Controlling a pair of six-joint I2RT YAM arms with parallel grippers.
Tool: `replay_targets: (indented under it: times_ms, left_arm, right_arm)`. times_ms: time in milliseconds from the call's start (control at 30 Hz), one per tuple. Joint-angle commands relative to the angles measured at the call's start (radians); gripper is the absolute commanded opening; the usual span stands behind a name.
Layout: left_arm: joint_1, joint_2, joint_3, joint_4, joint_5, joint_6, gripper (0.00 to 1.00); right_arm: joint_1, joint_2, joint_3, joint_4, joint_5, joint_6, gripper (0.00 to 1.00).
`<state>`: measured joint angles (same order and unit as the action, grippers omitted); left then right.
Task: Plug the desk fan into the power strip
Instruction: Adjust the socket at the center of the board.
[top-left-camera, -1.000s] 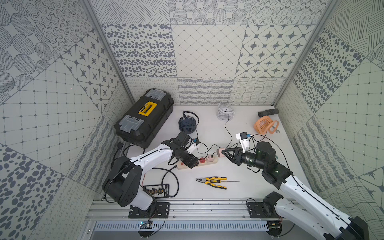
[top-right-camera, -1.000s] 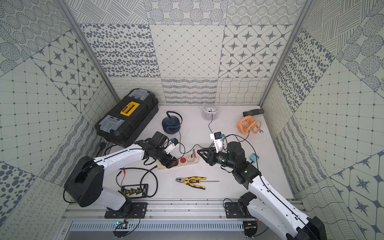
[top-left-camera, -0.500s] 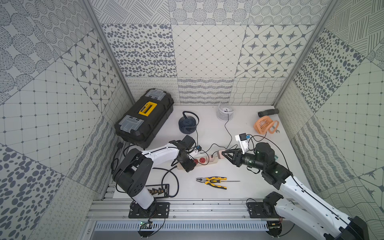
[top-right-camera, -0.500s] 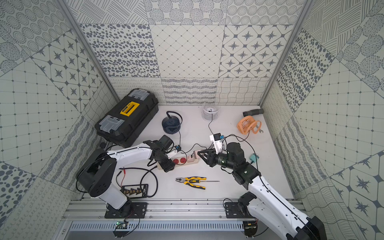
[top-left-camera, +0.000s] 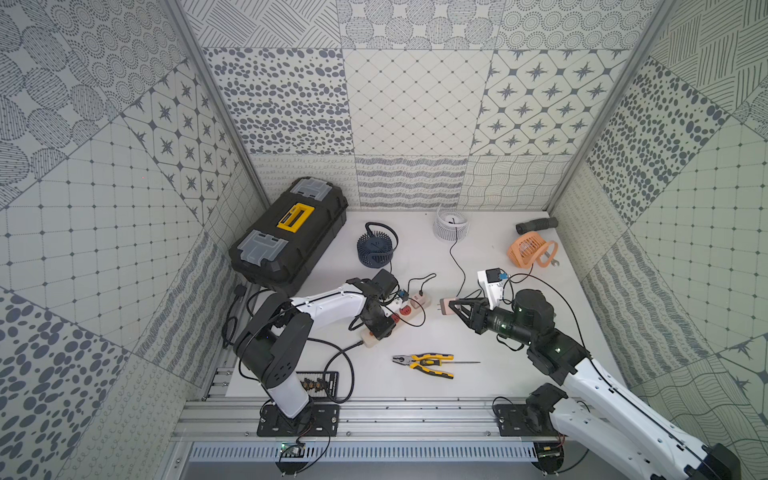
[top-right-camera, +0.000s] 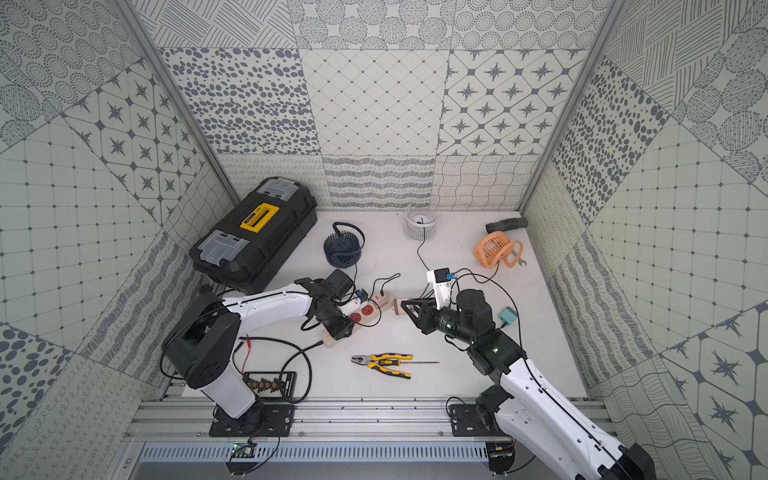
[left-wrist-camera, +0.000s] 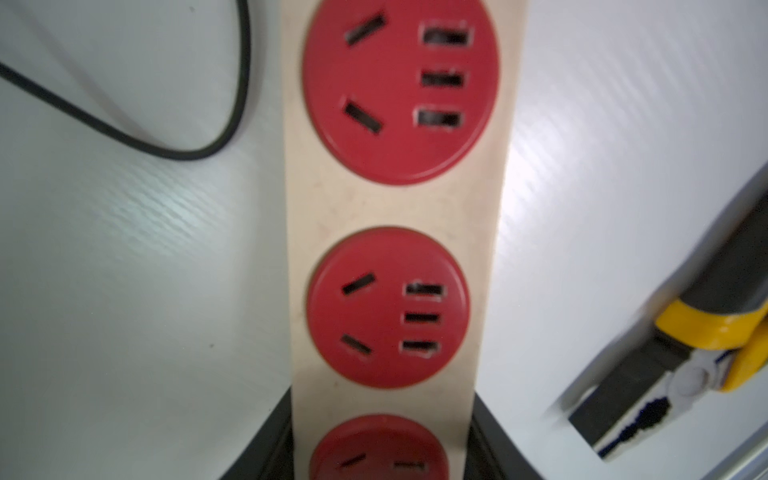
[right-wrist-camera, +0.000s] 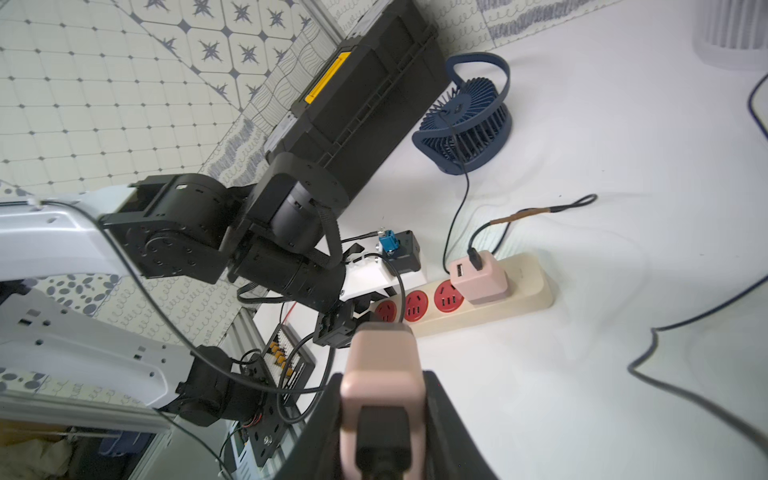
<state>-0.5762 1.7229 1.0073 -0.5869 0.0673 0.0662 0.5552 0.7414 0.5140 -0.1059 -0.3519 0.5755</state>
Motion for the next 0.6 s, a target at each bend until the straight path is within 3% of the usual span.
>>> replay_targets:
  times_ms: [0, 267, 400, 567]
  left_arm:
    - [-0.031, 0.041, 0.052, 0.119, 0.038, -0.154, 0.41]
    - [-0.079, 0.154, 0.155, 0.169, 0.029, -0.288, 0.43]
    - [-0.078, 0.154, 0.140, 0.214, 0.082, -0.365, 0.73]
    - [-0.075, 0.087, 0.079, 0.201, 0.094, -0.355, 0.84]
  right_arm:
    - [0.013, 0.012, 0.016, -0.046, 0.151, 0.030, 0.16]
    - [0.164, 0.098, 0.116, -0.191, 0.517, 0.081, 0.17]
    - [0.232, 0.183, 0.148, -0.200, 0.623, 0.151, 0.18]
    - [0.277, 0.265, 0.192, -0.199, 0.661, 0.188, 0.18]
